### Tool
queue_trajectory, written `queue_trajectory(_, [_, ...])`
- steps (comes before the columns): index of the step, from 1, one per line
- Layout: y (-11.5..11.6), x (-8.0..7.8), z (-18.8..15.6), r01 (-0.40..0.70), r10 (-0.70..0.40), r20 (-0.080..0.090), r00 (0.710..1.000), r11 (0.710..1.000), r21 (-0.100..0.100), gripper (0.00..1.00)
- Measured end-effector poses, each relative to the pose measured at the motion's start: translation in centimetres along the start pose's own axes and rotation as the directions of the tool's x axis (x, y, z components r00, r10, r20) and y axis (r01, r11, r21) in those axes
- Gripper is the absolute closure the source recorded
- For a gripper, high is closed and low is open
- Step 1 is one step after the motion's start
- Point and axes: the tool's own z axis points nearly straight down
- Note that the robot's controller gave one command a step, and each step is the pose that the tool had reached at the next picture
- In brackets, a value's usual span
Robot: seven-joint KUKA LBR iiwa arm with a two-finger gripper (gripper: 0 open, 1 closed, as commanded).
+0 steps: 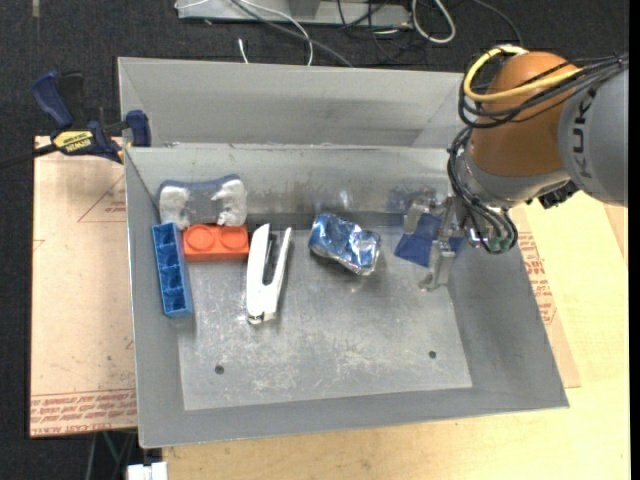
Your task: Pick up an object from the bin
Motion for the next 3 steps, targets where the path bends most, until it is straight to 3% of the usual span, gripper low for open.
queue_trajectory(1, [-7.17,-2.95,9.83,0.036,-0.036,-0.009,0.999,0.999,-0.002,0.00])
queue_trajectory(2, [-7.48,-2.58,9.49,0.103,-0.103,0.008,0.995,0.995,0.000,0.00])
queue_trajectory(3, [-7.00,-3.10,9.52,0.044,-0.044,-0.003,0.999,0.999,-0.002,0.00])
